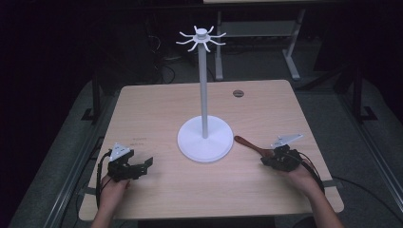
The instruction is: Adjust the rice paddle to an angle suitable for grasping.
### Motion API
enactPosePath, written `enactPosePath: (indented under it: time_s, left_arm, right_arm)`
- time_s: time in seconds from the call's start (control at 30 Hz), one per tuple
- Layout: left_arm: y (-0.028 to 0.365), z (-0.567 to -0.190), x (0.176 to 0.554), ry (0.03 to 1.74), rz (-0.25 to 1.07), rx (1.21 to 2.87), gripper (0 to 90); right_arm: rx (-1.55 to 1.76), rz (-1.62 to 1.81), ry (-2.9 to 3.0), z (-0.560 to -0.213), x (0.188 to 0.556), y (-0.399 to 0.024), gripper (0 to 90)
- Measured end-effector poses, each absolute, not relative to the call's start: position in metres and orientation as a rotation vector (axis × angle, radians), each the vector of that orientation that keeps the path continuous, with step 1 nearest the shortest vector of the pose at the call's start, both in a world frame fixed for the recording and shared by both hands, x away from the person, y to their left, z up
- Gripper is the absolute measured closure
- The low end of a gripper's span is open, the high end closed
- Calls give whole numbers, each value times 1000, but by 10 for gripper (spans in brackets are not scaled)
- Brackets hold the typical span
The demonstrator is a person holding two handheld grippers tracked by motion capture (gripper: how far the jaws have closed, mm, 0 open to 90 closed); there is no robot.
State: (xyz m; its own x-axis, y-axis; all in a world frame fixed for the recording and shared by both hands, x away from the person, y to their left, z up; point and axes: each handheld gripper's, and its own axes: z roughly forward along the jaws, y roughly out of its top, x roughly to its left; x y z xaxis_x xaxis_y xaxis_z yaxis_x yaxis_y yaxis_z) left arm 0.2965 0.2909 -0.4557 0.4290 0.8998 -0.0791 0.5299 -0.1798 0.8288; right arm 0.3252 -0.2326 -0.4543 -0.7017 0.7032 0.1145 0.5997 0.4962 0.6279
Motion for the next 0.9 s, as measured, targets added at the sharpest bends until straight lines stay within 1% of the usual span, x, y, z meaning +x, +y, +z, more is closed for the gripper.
enactPosePath:
  time_s: [0.17,0.23,0.37,0.47,0.53,0.57,0.6,0.9]
  left_arm:
    - [289,-455,297,1213,556,1841,127]
    - [288,-456,297,1207,548,1849,127]
    - [287,-456,296,1204,537,1845,126]
    - [286,-457,298,1204,529,1841,126]
    - [285,-457,298,1205,528,1844,127]
    - [285,-456,298,1203,528,1849,127]
    - [284,-456,298,1198,530,1848,126]
    - [282,-456,297,1196,528,1854,127]
  right_arm:
    - [1139,1021,2567,-451,324,-233,895]
    - [1135,1019,2567,-450,324,-234,878]
    - [1137,1043,2551,-446,326,-234,819]
    - [1134,1050,2557,-441,328,-233,744]
    - [1137,1054,2558,-439,330,-232,716]
    - [1137,1054,2558,-439,330,-232,716]
    - [1142,1048,2570,-437,332,-231,685]
    - [1097,1030,2571,-428,343,-227,631]
